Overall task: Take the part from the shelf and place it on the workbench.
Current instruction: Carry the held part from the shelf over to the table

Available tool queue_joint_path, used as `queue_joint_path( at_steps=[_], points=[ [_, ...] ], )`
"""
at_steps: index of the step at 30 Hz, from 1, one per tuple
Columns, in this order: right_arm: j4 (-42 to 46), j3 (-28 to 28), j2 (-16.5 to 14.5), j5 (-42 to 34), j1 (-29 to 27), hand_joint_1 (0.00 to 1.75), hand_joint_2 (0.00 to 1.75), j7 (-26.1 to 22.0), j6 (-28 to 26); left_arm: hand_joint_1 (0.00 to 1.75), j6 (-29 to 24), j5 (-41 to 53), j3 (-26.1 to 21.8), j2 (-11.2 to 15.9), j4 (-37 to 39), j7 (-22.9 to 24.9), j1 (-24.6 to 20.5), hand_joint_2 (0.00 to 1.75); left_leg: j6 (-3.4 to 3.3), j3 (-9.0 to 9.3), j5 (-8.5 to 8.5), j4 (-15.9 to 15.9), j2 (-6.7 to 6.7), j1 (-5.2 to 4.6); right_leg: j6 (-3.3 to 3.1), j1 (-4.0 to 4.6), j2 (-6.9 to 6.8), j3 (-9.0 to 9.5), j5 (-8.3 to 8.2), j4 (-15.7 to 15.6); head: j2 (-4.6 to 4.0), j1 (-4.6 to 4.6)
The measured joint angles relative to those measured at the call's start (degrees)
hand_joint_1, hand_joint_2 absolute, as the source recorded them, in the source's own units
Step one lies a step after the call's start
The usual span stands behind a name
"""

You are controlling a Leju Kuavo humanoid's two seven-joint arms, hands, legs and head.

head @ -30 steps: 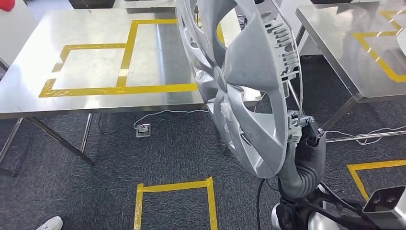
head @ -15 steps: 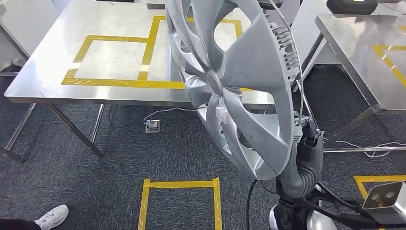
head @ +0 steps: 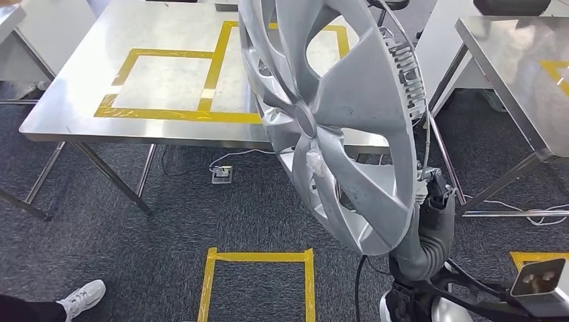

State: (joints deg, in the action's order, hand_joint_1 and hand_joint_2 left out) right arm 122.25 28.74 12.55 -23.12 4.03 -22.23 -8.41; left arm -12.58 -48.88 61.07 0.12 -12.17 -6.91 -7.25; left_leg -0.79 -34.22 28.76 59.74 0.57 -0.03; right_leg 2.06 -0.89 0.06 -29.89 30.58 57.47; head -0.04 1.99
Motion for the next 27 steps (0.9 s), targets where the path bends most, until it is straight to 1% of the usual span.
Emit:
queue_joint_path(
  at_steps=[3,13,15,19,21,23,27],
  points=[
    [0.0,0.0,0.0,-0.23,0.01,1.75,1.75,-0.02,0.35,0.0,0.01,-0.02,0.0,-0.1,-0.01,-0.62,0.0,1.75,0.06,0.08,0.04,-0.08,-0.12,0.03,-0.13,0.0,0.04,0.03,0.08,0.02,0.0,-0.09],
    [0.0,0.0,0.0,-0.38,-0.04,1.75,1.75,-0.02,0.58,0.0,0.14,-0.16,0.0,-0.35,-0.01,-0.69,-0.01,1.75,0.15,0.11,0.1,-0.11,-0.34,-0.04,-0.16,-0.09,0.24,0.09,0.09,-0.04,0.0,0.04],
    [-0.01,0.01,0.0,-0.58,-0.28,1.75,1.75,-0.02,0.87,0.0,0.68,-0.3,0.0,-0.49,-0.01,0.52,-0.01,1.75,0.14,0.13,0.11,-0.11,-0.33,-0.06,-0.16,-0.12,0.24,0.12,0.08,-0.07,0.0,0.06],
    [-0.06,0.07,0.0,-0.38,-1.27,1.75,1.75,-0.28,1.39,0.0,2.18,0.54,0.0,-0.7,0.0,6.17,-0.01,1.75,0.14,0.15,0.11,-0.11,-0.31,-0.07,-0.16,-0.12,0.24,0.16,0.08,-0.12,0.0,0.08],
    [-0.11,0.08,-0.01,-0.32,-1.49,1.75,1.75,-0.82,1.73,0.0,2.11,0.85,0.0,-0.56,0.01,7.44,-0.01,1.75,0.14,0.15,0.11,-0.11,-0.32,-0.06,-0.17,-0.12,0.24,0.17,0.07,-0.12,0.0,0.07],
    [-0.2,0.06,-0.07,-0.59,-1.52,1.75,1.75,-1.68,2.46,0.0,1.57,0.78,0.0,-0.17,0.03,6.62,-0.02,1.75,0.14,0.16,0.11,-0.11,-0.33,-0.06,-0.17,-0.11,0.24,0.17,0.07,-0.12,0.0,0.07],
    [-0.85,0.08,-0.74,-1.45,-0.72,1.75,1.75,-4.19,4.65,0.0,0.28,-0.29,-0.01,1.14,0.07,3.48,-0.04,1.75,0.15,0.19,0.11,-0.12,-0.4,-0.05,-0.18,-0.1,0.26,0.18,0.07,-0.1,0.0,-0.02]
  ],
)
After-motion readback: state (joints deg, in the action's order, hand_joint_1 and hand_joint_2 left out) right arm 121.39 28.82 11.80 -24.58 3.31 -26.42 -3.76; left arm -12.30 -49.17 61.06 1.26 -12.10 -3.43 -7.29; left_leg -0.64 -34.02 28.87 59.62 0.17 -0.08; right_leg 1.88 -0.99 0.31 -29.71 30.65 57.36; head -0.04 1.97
